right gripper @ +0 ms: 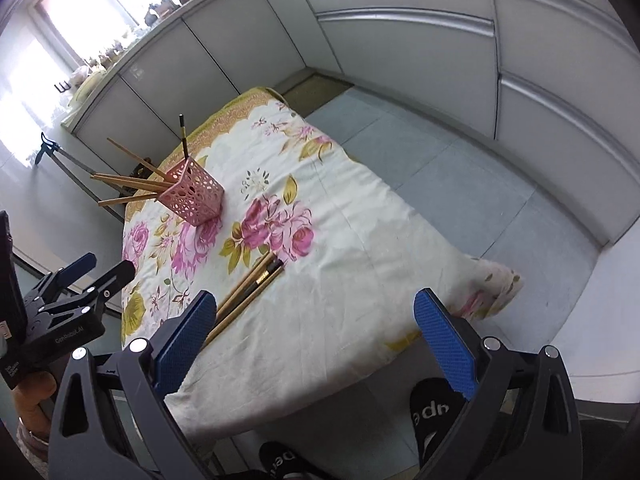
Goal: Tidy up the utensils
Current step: 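Move the left gripper back over the remaining stick bundle, then close the left gripper on a wooden stick and lift it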
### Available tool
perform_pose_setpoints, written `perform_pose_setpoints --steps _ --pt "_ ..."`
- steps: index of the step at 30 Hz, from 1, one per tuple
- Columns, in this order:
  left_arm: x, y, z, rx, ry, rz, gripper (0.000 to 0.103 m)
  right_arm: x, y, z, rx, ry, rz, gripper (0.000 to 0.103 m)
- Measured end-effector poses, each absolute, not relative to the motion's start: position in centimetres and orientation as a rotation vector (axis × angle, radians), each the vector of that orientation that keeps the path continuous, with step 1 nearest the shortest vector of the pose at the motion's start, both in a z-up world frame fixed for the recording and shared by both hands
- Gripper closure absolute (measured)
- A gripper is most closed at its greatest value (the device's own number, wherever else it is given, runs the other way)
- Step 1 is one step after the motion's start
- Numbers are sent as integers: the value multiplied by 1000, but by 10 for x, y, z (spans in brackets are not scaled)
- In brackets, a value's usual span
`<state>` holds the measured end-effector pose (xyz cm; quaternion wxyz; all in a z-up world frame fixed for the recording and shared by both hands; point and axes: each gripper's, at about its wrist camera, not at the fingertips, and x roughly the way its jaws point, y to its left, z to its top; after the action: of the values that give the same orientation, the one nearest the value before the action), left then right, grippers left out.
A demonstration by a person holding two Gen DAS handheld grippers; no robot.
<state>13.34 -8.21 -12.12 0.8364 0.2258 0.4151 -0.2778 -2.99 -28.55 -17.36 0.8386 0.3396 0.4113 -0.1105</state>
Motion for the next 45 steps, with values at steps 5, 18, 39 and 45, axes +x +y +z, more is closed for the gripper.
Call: perform_pose_setpoints --steps 5,18,39,45 --pt "154 -107 -148 574 1035 -671 7 -30 -284 -178 726 890 -211 7" --pt "206 -165 -234 820 1327 -677 9 -22 -294 -198 809 967 -168 7" --pt "202 -186 -265 835 1442 -758 54 -16 -299 -212 846 1011 -158 7" --pt "199 -191 -267 835 1479 -790 64 -14 -301 -218 857 1026 -170 7"
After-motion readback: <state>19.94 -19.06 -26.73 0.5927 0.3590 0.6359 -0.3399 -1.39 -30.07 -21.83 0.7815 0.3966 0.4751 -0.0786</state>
